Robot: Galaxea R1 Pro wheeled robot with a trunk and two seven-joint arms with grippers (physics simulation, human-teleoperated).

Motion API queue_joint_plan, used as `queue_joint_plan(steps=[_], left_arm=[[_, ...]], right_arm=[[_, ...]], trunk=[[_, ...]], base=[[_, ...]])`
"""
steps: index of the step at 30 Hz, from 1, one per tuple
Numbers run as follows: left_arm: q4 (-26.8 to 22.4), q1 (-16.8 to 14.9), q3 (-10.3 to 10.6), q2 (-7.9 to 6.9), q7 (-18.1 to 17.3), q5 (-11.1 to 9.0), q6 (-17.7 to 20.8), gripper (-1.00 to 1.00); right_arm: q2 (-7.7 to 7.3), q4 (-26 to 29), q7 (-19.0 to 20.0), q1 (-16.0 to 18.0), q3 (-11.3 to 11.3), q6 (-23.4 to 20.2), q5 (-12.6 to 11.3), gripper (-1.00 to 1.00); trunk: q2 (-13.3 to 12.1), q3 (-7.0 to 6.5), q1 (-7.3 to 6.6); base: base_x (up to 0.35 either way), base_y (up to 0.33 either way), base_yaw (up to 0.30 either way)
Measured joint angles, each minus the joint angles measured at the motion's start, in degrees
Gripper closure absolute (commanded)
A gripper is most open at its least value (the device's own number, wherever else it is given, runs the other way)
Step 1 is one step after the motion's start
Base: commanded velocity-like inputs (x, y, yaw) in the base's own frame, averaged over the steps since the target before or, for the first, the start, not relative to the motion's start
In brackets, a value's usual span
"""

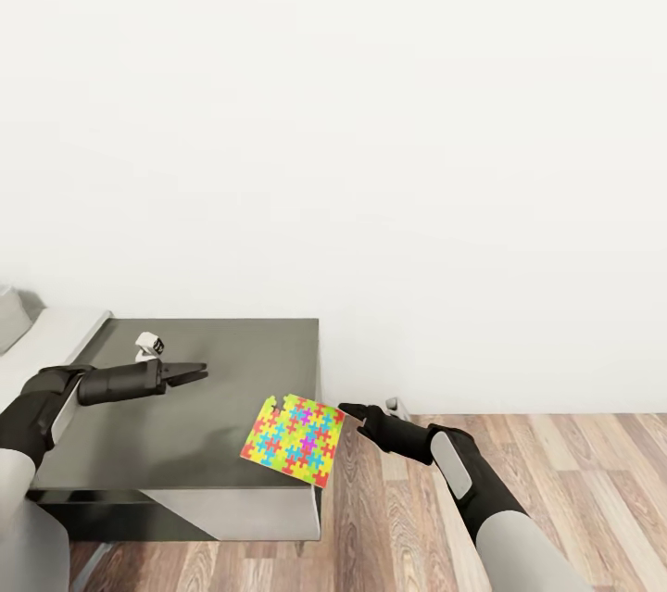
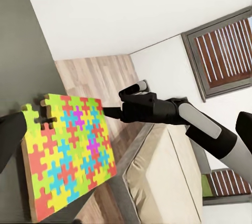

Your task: Put all the toys in the child's room - the three board games (two on the bed and one on the table), the two jigsaw puzzles on the table, and the tennis ball on the table - inside the toy box on the table in the child's room.

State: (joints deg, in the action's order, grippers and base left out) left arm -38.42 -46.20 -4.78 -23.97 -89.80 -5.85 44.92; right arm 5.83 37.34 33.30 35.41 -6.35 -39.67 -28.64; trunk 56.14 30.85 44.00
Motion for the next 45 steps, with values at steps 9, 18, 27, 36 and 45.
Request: queue_joint_plan(steps=[9, 18, 27, 36, 45], left_arm=[[0.0, 0.0, 0.0, 0.00, 0.0, 0.0, 0.0, -1.00], [0.0, 0.0, 0.0, 0.00, 0.0, 0.0, 0.0, -1.00], [0.0, 0.0, 0.1, 0.00, 0.0, 0.0, 0.0, -1.00], [0.0, 0.0, 0.0, 0.00, 0.0, 0.0, 0.0, -1.00], [0.0, 0.0, 0.1, 0.00, 0.0, 0.0, 0.0, -1.00]], right_arm=[[0.02, 0.0, 0.1, 0.1, 0.0, -0.1, 0.0, -1.00], [0.00, 0.0, 0.1, 0.1, 0.0, 0.0, 0.0, -1.00], [0.07, 0.0, 0.1, 0.1, 0.0, -0.1, 0.0, -1.00], [0.08, 0.0, 0.2, 0.1, 0.0, -0.1, 0.0, -1.00], [0.08, 0.0, 0.2, 0.1, 0.0, -0.1, 0.0, -1.00]], trunk=[[0.0, 0.00, 0.00], [0.0, 0.00, 0.00], [0.0, 0.00, 0.00], [0.0, 0.00, 0.00], [0.0, 0.00, 0.00]], base=[[0.000, 0.035, 0.000], [0.000, 0.041, 0.000], [0.000, 0.077, 0.000], [0.000, 0.020, 0.000], [0.000, 0.038, 0.000]])
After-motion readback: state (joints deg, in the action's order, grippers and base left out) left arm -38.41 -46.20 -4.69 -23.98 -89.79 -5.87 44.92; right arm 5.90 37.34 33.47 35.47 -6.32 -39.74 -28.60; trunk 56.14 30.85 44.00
